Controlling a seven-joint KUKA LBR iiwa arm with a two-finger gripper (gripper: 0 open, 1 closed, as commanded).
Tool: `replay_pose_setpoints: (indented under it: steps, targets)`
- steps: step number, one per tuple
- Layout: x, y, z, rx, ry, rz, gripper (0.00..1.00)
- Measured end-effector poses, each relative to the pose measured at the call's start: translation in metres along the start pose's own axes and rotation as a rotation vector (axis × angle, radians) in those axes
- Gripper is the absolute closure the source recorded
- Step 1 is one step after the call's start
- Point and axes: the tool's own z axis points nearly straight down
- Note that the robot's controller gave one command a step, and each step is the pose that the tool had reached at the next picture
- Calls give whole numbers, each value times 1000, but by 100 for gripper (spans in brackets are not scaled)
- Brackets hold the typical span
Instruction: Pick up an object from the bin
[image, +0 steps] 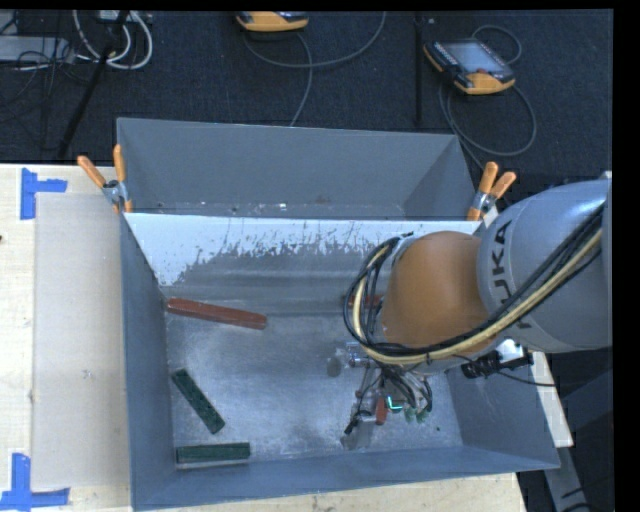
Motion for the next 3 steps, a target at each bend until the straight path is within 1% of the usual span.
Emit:
replay_pose_setpoints:
  steps: [1, 2, 3]
  targets:
    - [5, -112, 19, 4, -6, 54, 0]
    - [-49, -105, 57, 1, -11, -266, 0]
    - [-97, -144, -19, 6, -14, -771, 0]
